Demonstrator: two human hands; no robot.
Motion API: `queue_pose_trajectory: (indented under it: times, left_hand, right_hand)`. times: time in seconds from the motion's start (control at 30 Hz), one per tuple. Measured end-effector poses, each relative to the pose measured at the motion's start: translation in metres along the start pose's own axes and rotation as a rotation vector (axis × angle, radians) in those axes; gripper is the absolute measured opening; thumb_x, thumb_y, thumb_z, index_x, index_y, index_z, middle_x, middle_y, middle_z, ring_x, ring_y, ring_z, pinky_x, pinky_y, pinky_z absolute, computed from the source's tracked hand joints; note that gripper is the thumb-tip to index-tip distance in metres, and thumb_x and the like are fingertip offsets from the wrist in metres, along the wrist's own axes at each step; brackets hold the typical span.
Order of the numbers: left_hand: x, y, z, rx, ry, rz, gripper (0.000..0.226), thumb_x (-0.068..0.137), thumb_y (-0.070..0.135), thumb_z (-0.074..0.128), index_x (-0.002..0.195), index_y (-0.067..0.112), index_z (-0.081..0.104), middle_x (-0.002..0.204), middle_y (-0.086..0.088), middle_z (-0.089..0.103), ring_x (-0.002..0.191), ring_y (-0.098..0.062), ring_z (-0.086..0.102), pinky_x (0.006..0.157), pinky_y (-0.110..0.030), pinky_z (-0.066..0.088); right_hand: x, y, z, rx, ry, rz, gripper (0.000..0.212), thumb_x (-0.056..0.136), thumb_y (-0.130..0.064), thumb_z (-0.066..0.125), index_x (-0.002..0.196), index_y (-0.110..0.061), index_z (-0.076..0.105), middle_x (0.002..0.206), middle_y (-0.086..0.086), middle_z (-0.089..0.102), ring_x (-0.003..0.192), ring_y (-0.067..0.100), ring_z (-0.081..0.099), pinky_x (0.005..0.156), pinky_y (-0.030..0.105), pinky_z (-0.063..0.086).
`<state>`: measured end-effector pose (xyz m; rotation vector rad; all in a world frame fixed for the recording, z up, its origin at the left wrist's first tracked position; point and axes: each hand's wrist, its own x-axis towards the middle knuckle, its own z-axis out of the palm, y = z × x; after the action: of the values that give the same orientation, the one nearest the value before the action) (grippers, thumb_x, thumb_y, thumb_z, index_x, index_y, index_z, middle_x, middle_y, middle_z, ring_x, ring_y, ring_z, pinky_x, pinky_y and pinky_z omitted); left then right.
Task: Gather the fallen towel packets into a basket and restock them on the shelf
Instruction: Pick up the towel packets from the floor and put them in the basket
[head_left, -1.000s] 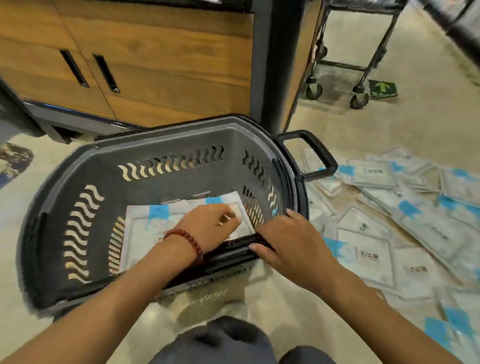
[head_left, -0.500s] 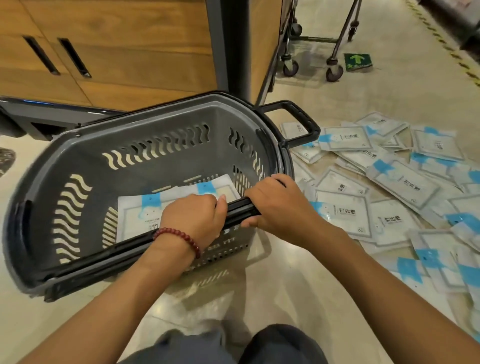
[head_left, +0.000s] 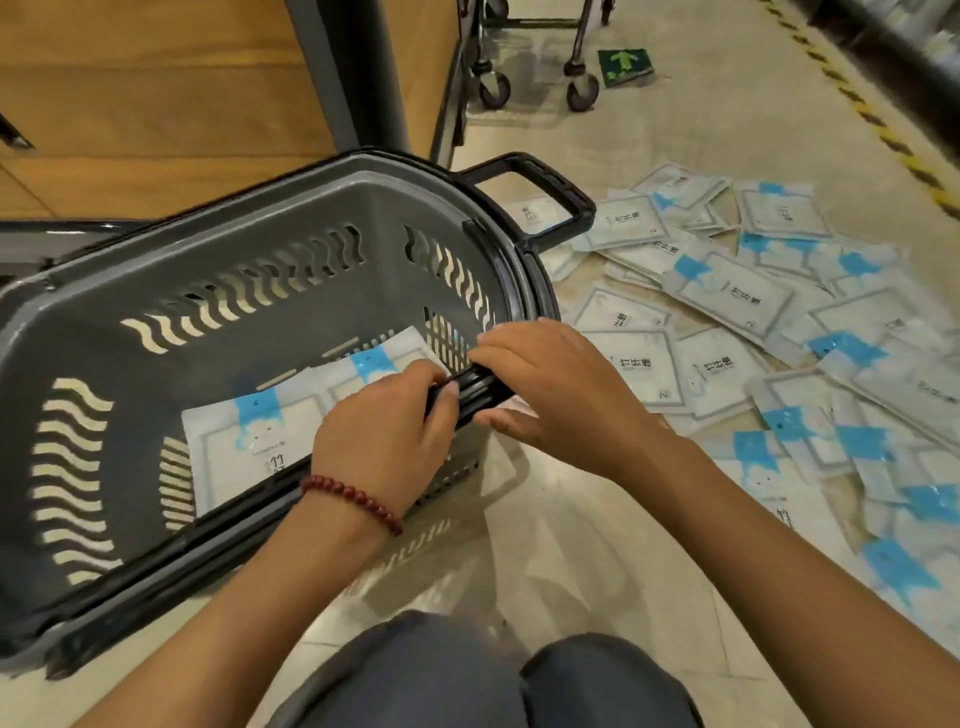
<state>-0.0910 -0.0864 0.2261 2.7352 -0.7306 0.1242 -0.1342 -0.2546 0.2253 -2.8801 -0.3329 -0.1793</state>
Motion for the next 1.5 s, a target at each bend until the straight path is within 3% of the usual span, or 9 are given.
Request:
queue_pose_trajectory:
  times: [0.1,0.2,0.5,0.7,0.9,1.07,1.2,1.33,1.5]
  left_hand:
    - [-0.003,0.031,-0.009,-0.236,0.186,0.223,0.031,0.09,0.022,0.056,0.118,0.009,0.06,0.108,-0.008,0.067,0.096,-0.025,0.062,0.082,-0.024,0.043]
    - [0.005,0.062,-0.008,-0.306,0.218,0.425,0.032,0.085,0.019,0.055,0.114,0.005,0.063,0.106,-0.009,0.068,0.095,-0.024,0.064,0.083,-0.025,0.045]
    - [-0.03,0.137,0.174,-0.175,-0.75,0.587,0.026,0.089,0.035,0.055,0.114,0.026,0.058,0.114,0.009,0.062,0.096,-0.01,0.059,0.089,-0.027,0.046]
    - [-0.104,0.167,0.289,0.072,-1.076,0.724,0.031,0.089,0.04,0.054,0.118,0.029,0.055,0.12,0.009,0.058,0.095,-0.008,0.052,0.085,-0.02,0.04]
    - [-0.153,0.174,0.32,0.309,-1.173,0.908,0.034,0.089,0.038,0.052,0.121,0.026,0.054,0.122,0.007,0.058,0.105,-0.012,0.055,0.088,-0.024,0.044]
    - [-0.176,0.16,0.321,0.298,-1.217,0.885,0.031,0.091,0.038,0.05,0.119,0.026,0.055,0.118,0.009,0.06,0.101,-0.01,0.055,0.086,-0.023,0.045]
    - [-0.18,0.152,0.317,0.231,-1.247,0.842,0.03,0.095,0.039,0.046,0.118,0.025,0.056,0.117,0.007,0.06,0.098,-0.008,0.055,0.084,-0.021,0.043]
    - [-0.179,0.142,0.315,0.121,-1.241,0.767,0.028,0.095,0.041,0.045,0.109,0.024,0.061,0.107,0.006,0.063,0.094,-0.009,0.056,0.08,-0.02,0.043]
    - [-0.182,0.135,0.315,-0.004,-1.249,0.604,0.043,0.096,0.042,0.041,0.099,0.008,0.066,0.095,-0.006,0.069,0.089,-0.022,0.063,0.083,-0.034,0.05]
  right_hand:
    - [-0.04,0.01,-0.003,0.079,0.135,0.181,0.035,0.089,-0.026,0.061,0.122,-0.013,0.058,0.126,0.004,0.057,0.117,0.025,0.051,0.095,0.04,0.044]
    - [-0.103,0.031,0.004,0.235,0.107,0.468,0.035,0.094,-0.029,0.052,0.128,-0.021,0.054,0.131,-0.004,0.055,0.121,0.015,0.047,0.097,0.024,0.036]
    - [-0.344,0.039,0.11,0.471,-0.043,1.431,0.032,0.093,-0.026,0.054,0.122,-0.016,0.057,0.124,0.001,0.061,0.109,0.017,0.057,0.081,0.02,0.037]
    - [-0.46,-0.048,0.205,0.497,0.056,1.803,0.04,0.09,-0.02,0.059,0.128,-0.011,0.052,0.132,0.007,0.053,0.118,0.022,0.052,0.094,0.023,0.034]
    - [-0.507,-0.101,0.246,0.302,-0.088,1.758,0.056,0.084,-0.002,0.057,0.137,-0.01,0.044,0.144,0.014,0.04,0.131,0.03,0.037,0.105,0.035,0.033]
    - [-0.532,-0.073,0.242,0.138,-0.461,1.54,0.113,0.076,-0.041,0.073,0.15,-0.019,-0.008,0.158,0.006,-0.011,0.146,0.024,-0.002,0.117,0.039,0.014]
    - [-0.529,-0.046,0.239,0.079,-0.679,1.466,0.137,0.064,-0.049,0.08,0.146,-0.01,-0.023,0.157,0.014,-0.013,0.146,0.027,-0.01,0.117,0.048,-0.002]
    - [-0.526,-0.034,0.239,-0.067,-0.741,1.429,0.137,0.053,-0.06,0.081,0.148,-0.008,-0.004,0.147,0.013,0.018,0.138,0.03,0.017,0.115,0.049,0.008]
    - [-0.519,-0.03,0.238,-0.066,-0.618,1.465,0.077,0.058,-0.061,0.076,0.111,-0.015,0.045,0.107,0.003,0.056,0.103,0.022,0.05,0.089,0.034,0.035]
